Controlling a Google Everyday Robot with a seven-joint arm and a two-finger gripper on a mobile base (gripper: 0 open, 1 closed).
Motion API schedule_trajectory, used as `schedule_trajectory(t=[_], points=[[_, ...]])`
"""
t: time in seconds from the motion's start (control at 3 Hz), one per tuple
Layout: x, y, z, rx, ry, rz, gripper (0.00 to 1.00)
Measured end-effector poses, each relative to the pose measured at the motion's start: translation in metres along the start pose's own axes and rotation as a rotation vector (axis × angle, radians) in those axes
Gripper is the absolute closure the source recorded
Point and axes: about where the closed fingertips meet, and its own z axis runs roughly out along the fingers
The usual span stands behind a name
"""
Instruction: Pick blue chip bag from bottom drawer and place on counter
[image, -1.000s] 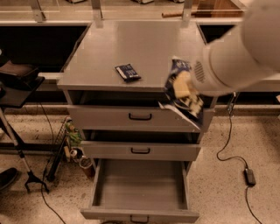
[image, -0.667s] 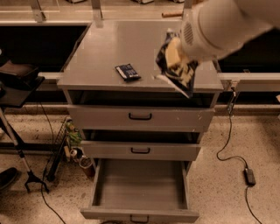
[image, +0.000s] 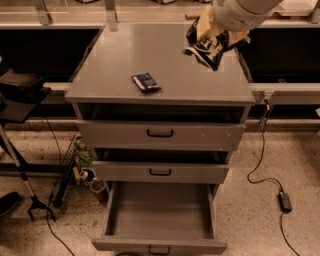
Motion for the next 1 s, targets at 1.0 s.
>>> schedule_trajectory(t=[1.0], points=[[-0.021,-0.082,0.078,-0.010,0.066,0.203,1.00]])
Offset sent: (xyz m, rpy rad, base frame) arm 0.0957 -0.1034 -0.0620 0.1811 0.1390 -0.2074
